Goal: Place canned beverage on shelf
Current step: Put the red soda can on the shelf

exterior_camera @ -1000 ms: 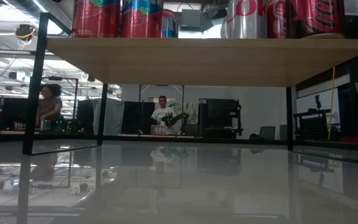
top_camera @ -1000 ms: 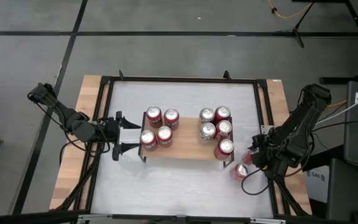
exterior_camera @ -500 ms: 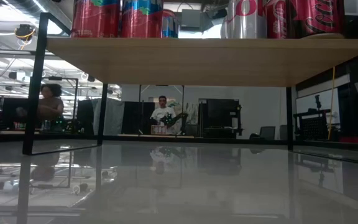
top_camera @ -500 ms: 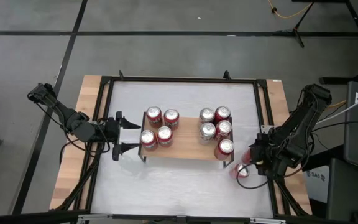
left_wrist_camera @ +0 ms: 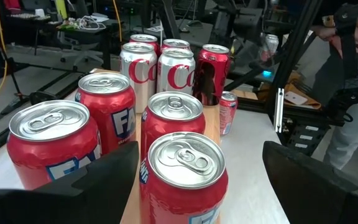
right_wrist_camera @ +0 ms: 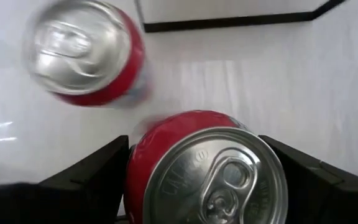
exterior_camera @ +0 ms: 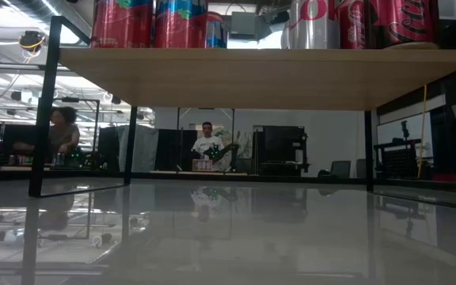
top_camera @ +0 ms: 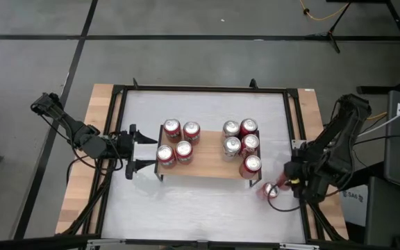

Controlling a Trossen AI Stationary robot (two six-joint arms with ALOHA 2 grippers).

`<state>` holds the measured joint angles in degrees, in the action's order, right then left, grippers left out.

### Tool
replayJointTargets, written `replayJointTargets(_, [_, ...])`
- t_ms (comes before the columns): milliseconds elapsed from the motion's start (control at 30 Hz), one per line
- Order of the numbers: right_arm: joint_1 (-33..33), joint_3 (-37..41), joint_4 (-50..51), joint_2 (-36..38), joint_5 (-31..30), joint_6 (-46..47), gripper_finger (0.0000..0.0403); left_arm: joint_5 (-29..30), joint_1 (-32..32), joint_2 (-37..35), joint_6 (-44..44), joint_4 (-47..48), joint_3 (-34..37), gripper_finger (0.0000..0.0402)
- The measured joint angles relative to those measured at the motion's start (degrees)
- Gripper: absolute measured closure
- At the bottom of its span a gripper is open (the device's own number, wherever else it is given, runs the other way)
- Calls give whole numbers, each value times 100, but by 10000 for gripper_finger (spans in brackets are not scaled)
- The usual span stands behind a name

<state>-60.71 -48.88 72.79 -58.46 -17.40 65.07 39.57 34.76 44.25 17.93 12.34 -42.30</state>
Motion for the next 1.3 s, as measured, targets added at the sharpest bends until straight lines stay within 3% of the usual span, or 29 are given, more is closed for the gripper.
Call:
replayJointTargets(300, [0, -986, 343, 2, 327, -13, 91, -2, 1, 0, -4, 7, 0, 66])
replayJointTargets(867, [0, -2705, 374, 2, 3, -21, 91, -2, 1, -2, -7, 61, 0, 66])
replayJointTargets(1300, [0, -3518, 370, -797, -102, -104, 91, -4, 1, 0, -8, 59, 0, 66])
